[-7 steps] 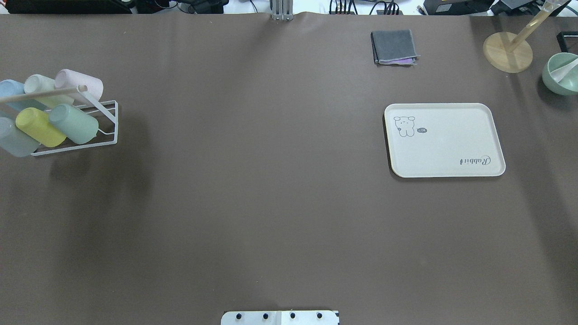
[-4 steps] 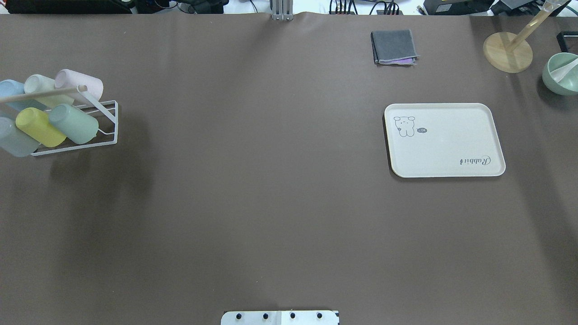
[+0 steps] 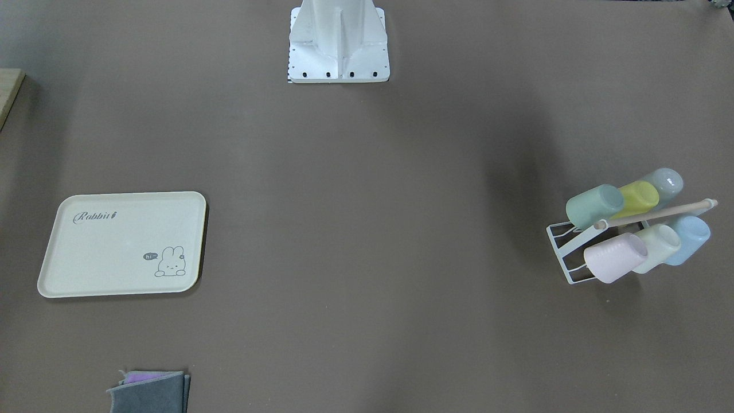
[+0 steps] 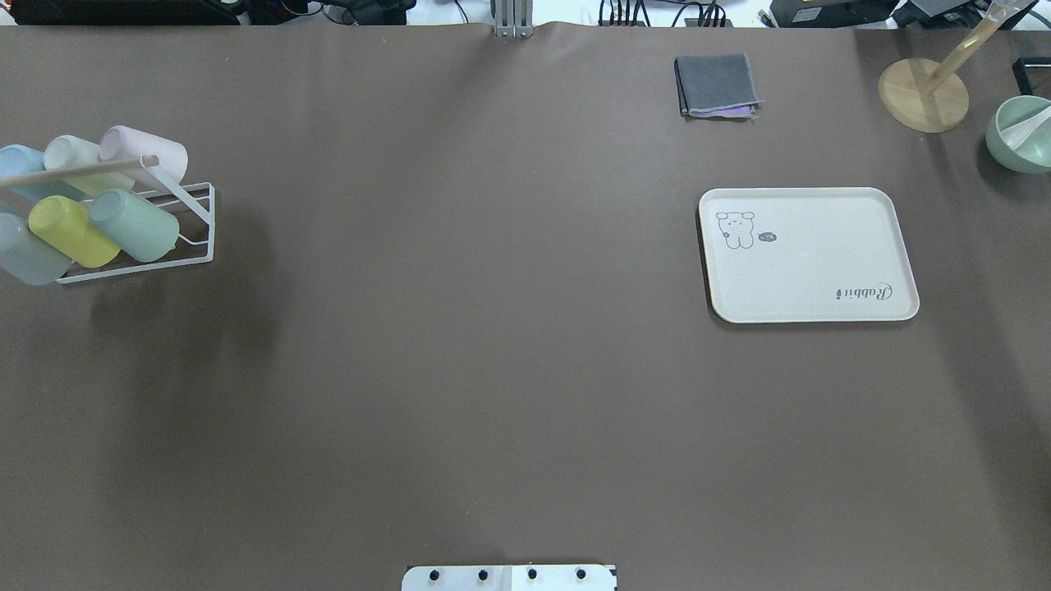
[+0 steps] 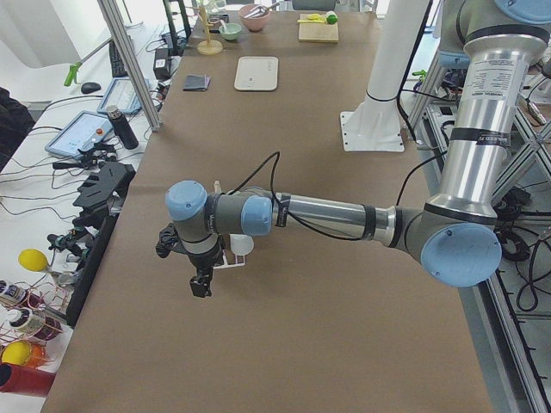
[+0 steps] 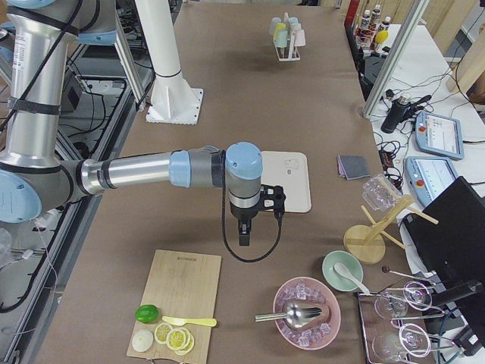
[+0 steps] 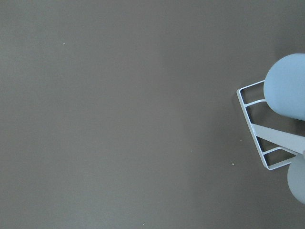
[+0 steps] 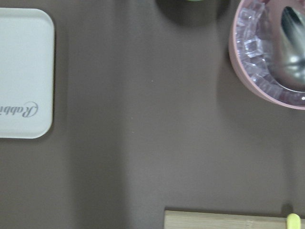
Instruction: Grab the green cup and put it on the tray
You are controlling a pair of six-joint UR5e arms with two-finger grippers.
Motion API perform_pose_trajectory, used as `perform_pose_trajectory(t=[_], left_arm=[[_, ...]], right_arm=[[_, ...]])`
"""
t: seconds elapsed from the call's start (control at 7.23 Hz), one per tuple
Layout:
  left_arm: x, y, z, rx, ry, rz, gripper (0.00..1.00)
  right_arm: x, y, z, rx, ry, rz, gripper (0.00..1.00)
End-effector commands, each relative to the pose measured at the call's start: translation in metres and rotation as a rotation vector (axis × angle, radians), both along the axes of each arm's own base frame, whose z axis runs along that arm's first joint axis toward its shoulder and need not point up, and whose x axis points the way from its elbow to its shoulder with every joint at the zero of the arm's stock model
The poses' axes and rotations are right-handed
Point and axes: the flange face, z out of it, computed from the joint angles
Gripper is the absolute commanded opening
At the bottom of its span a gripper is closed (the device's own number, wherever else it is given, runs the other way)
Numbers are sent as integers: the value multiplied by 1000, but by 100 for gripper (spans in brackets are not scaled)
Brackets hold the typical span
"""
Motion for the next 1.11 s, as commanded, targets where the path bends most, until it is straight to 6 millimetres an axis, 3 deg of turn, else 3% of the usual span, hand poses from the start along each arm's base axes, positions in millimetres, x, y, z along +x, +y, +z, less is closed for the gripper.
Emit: perform_pose_trajectory(t=[0.0, 0.14, 0.28, 0.42, 0.69, 0.83, 0.97], left_arm=[[8, -1, -2, 4, -2, 15, 98], [13, -5, -9, 12, -2, 25, 98], [13, -7, -12, 18, 0, 25, 98], [14, -7, -14, 20, 6, 24, 98], [15, -7, -36, 61, 12, 25, 98], [29, -2, -61, 60, 14, 49, 98], [49, 2, -103, 61, 9, 83, 98]], right_arm=[[-30, -6, -11, 13, -170, -51, 100], [-48, -16, -12, 80, -170, -99, 100], [-61, -31, 2, 126, -175, -129, 100], [-73, -59, 16, 152, -180, -150, 100], [-101, -105, 24, 154, -184, -191, 100], [-114, -119, 26, 137, -189, -202, 100], [-133, -123, 35, 114, -208, -223, 100]])
